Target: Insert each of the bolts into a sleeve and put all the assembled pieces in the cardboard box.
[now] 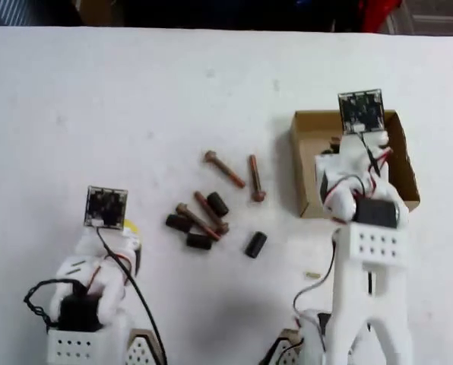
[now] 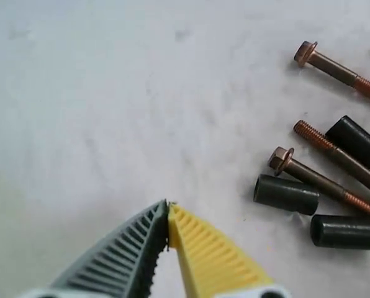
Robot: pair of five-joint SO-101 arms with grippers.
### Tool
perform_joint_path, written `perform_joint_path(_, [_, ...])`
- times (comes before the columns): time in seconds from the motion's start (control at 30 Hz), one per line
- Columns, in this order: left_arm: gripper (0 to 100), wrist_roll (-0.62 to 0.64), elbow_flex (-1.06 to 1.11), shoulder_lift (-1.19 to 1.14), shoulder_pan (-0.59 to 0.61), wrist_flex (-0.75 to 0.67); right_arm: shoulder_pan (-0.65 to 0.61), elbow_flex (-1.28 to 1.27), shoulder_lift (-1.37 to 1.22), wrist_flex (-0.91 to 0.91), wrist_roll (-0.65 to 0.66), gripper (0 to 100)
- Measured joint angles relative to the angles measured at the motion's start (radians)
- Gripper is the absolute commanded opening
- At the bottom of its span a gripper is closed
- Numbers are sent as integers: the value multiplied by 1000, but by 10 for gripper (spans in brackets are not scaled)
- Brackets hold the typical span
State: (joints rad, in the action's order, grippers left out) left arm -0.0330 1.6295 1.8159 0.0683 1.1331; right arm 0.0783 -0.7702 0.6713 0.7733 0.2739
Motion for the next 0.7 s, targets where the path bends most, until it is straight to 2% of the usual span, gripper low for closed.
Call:
perform_joint_path(0.4, [22,0,41,0,0,-2,11,0,-443,-374,0,18])
perform_joint_path(0.63, [22,0,64,0,0,-46,12,0,-591,-548,0,20])
perform_joint_path(0.7, [22,0,64,0,0,-46,11,2,-605,-560,0,50])
